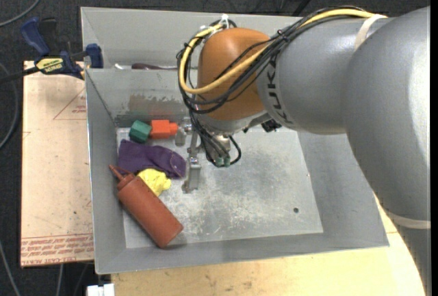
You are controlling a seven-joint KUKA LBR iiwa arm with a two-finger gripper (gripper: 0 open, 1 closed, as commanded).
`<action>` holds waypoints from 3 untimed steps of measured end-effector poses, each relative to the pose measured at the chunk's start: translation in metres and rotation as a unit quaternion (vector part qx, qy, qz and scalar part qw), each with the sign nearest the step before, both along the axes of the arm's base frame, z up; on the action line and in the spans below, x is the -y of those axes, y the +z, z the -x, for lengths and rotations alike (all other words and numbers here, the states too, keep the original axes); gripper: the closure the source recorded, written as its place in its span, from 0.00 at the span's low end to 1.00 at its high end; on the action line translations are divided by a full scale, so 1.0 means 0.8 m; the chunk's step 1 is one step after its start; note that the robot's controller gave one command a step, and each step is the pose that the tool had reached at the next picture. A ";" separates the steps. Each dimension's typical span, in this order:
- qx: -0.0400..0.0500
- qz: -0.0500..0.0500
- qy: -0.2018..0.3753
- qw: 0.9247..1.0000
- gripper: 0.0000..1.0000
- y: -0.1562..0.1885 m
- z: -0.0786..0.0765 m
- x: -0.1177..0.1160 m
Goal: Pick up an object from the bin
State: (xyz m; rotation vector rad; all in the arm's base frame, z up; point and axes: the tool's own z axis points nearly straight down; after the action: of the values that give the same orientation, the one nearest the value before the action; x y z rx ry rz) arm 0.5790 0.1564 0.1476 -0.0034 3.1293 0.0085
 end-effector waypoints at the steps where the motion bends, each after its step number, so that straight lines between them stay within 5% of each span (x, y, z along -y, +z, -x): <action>1: -0.005 0.001 -0.102 0.995 0.00 -0.026 0.009 -0.008; 2: 0.001 -0.001 -0.079 0.997 1.00 -0.089 0.013 -0.026; 3: 0.001 -0.002 -0.080 0.997 1.00 -0.089 0.013 -0.026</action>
Offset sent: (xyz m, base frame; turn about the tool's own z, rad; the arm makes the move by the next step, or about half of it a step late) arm -0.0118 0.0213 -0.0716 0.1578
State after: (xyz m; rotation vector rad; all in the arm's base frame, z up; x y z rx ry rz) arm 0.5684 0.1775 0.0766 0.2452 3.1165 0.0117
